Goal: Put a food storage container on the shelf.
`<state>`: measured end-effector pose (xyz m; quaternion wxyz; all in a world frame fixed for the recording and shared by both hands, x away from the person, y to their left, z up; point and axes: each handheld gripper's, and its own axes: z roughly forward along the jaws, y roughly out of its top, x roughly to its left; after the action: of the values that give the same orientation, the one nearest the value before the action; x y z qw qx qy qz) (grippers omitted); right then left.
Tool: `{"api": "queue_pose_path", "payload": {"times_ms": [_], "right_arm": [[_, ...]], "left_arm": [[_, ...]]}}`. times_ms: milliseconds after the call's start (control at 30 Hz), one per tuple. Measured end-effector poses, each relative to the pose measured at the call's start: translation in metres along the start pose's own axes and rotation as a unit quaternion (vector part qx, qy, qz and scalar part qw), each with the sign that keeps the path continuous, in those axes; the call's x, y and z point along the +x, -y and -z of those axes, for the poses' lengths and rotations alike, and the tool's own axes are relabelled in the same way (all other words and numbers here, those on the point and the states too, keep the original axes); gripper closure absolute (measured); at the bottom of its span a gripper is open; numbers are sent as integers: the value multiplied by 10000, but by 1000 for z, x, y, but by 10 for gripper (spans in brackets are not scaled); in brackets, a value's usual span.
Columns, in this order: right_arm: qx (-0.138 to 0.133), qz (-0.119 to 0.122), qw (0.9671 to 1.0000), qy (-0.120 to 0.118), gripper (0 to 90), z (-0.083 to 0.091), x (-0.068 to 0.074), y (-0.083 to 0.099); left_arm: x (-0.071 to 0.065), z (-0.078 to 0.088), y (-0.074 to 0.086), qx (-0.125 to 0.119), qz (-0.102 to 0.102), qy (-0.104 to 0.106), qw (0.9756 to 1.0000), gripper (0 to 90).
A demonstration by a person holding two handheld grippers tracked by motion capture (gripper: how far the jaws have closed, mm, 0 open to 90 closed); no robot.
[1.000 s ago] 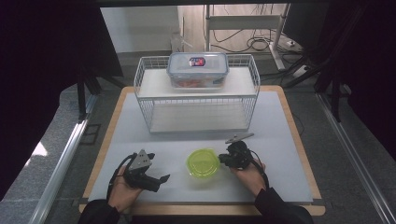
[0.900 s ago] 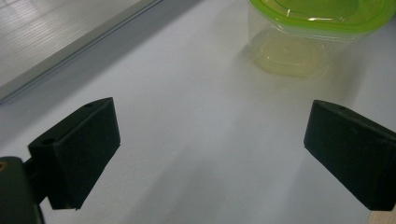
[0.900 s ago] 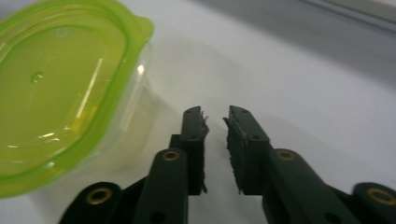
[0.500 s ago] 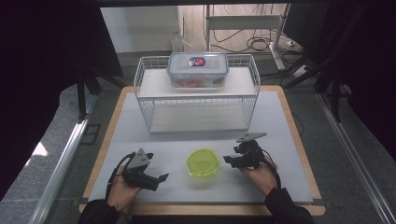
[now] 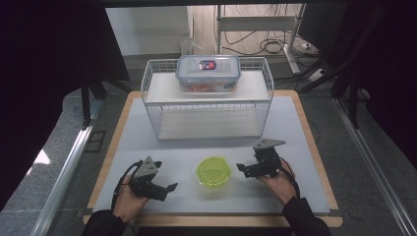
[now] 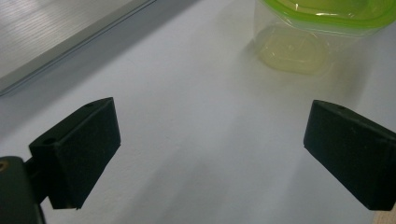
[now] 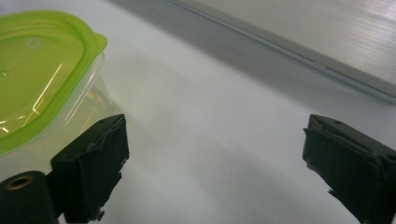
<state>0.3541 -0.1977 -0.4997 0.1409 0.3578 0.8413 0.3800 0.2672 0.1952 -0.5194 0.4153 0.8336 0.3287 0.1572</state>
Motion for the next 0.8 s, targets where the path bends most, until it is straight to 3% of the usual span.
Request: {"api": "queue_pose_path", "payload": {"times_ms": [233,400,567,800], "right_arm": [[-73,14,10000,-26,34,3,2,-3],[-50,-83,9995,-288,30,9,7,-11],[-22,-67,9993,-368,22,11,13,-19],[-73,-138,9970,-758,157,12,21,-30]], "left_arm": [[0,0,0,-9,2,-2,10000,38],[0,0,0,-7,0,-14,10000,38],[0,0,0,-5,9,-19,10000,38],[0,0,0,-6,11,-20,10000,38]]}}
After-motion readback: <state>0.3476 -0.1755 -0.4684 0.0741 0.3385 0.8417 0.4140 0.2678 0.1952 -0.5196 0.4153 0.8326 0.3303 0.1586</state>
